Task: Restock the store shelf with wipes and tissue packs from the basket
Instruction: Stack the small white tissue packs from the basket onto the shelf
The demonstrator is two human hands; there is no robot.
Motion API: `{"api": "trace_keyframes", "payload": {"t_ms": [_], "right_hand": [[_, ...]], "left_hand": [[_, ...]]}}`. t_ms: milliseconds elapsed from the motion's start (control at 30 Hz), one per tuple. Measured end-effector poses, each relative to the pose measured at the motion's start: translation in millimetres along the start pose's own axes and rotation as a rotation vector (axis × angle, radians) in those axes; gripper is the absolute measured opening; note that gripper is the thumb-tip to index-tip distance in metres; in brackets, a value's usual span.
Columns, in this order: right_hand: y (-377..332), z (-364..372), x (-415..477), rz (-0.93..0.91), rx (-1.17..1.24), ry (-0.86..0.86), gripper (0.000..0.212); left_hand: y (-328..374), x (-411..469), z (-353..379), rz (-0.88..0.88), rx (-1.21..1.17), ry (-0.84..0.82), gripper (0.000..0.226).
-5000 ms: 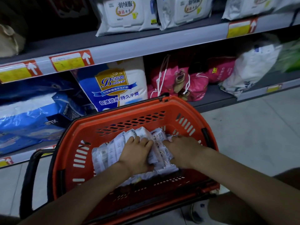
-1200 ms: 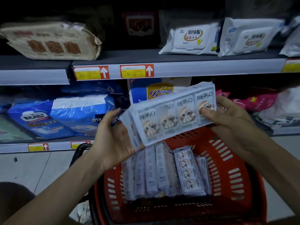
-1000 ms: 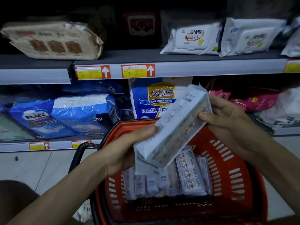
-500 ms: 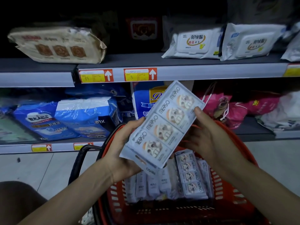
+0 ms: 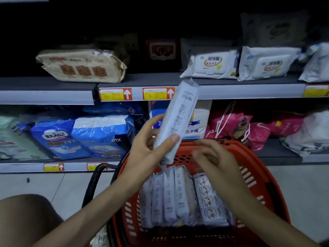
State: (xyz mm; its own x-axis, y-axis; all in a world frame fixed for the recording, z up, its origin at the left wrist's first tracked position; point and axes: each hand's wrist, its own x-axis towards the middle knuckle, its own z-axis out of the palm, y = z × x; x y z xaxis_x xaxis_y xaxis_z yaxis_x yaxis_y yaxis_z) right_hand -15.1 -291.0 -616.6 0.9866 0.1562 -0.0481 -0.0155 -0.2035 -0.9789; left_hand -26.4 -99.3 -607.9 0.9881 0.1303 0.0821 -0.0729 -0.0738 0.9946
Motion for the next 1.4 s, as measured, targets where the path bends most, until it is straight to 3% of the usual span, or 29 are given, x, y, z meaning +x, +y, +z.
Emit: {"api": "trace_keyframes", "payload": {"t_ms": [133, 200, 300, 667, 800, 867, 1133, 1267, 1400], "right_hand": [[-11.5, 8.7, -15.1, -0.267, -0.208, -0.203, 0.075], [-18.0, 12.7, -19.6, -0.356, -0.292, -0.235, 0.091], [-33.7, 17.0, -20.1, -0.417, -0.232, -0.236, 0.103], [-151.7, 15.0, 12.4, -0.6, 0.171, -0.051, 0.07], [-195.0, 12.9, 28.1, -0.692, 0.137, -0.048, 0.066], [-214.9, 13.1, 37.9, -0.732, 0.109, -0.041, 0.064], [-282.1, 33.7, 98.9, -0.822, -0.001, -0.052, 0.065], [-312.0, 50.2, 141.9, -0.869, -0.045, 0.07, 0.07], [-344.7, 71.7, 189.7, -0.876, -0.082, 0.157, 0.064]], "left_hand": [[20.3, -4.8, -1.6, 0.086, 0.052, 0.051, 0.064], [34.5, -9.4, -0.8, 0.09, 0.023, 0.08, 0.061], [61.3, -14.9, 1.0, 0.106, -0.019, 0.154, 0.054], [158.4, 10.0, -23.9, 0.314, -0.085, 0.043, 0.032], [188.4, 31.6, -51.8, 0.398, 0.114, -0.096, 0.07], [204.0, 42.4, -62.4, 0.452, 0.259, -0.108, 0.078], [248.4, 116.4, -98.2, 0.587, 0.454, -0.008, 0.064], [268.7, 155.3, -113.8, 0.603, 0.449, 0.066, 0.044], [286.6, 193.4, -128.5, 0.616, 0.485, 0.248, 0.031]]}}
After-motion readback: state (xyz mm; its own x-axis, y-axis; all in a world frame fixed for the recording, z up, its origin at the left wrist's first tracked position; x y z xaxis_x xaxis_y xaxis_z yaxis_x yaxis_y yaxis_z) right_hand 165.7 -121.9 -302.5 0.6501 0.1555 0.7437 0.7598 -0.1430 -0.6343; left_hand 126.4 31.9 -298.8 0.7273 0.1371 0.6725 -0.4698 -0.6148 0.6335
